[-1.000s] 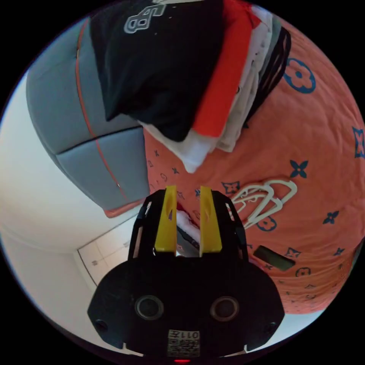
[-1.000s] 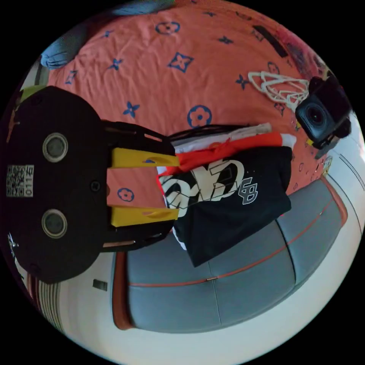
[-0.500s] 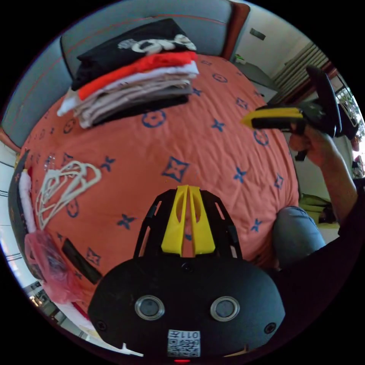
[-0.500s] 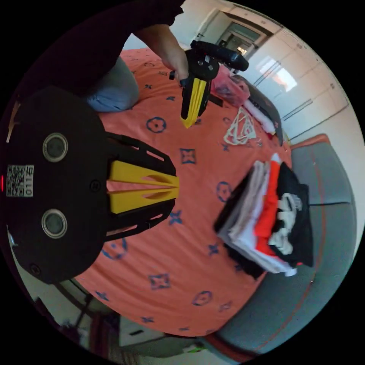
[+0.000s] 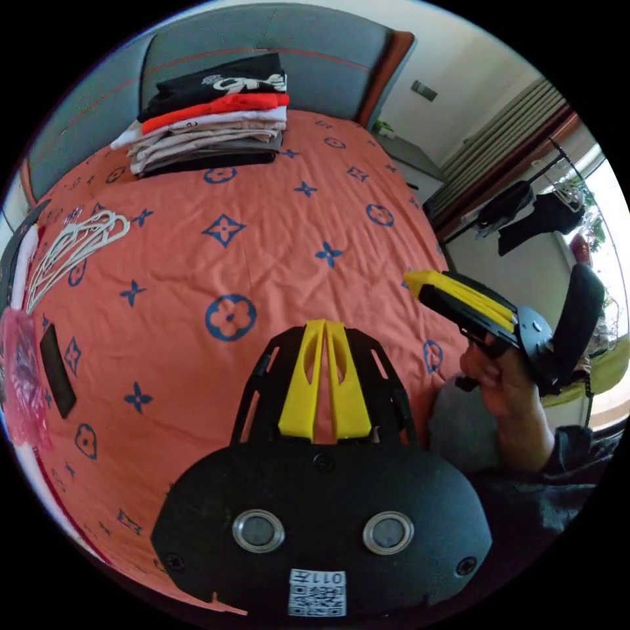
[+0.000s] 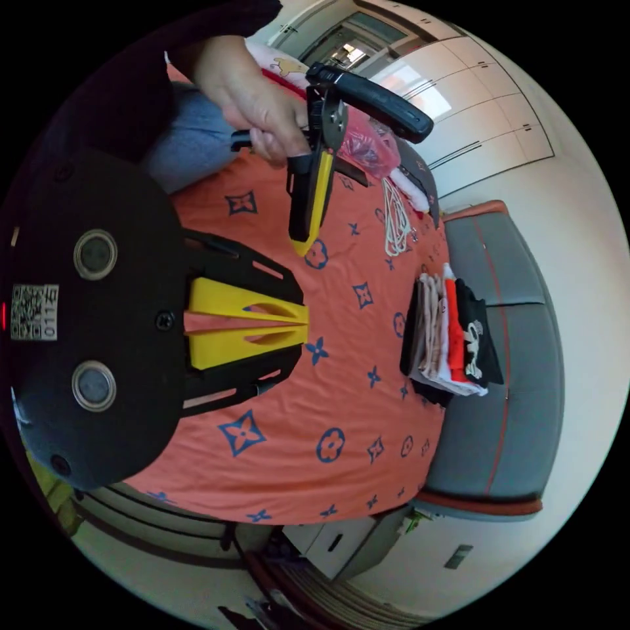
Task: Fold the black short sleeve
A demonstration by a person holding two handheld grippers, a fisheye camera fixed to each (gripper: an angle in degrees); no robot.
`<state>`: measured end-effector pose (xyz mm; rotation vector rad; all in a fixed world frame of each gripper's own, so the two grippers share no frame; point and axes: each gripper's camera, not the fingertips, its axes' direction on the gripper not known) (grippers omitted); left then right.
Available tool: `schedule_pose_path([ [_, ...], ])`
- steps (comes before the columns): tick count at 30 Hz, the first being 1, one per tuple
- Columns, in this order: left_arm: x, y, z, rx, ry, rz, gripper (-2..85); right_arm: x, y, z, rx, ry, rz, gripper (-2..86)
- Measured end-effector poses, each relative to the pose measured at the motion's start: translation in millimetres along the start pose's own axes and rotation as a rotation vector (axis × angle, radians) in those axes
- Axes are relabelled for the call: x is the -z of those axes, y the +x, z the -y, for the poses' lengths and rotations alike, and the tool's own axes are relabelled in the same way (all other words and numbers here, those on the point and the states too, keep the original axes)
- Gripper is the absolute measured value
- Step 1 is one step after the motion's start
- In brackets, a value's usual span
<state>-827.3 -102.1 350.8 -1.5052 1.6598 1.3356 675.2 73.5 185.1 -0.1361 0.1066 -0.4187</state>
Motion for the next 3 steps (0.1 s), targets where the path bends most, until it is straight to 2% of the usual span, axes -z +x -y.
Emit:
schedule_pose_path([
  [3, 13, 16, -43, -0.001, 0.055, 0.023, 0.1, 38, -16, -56, 0.006, 0.036, -0.045, 0.7],
])
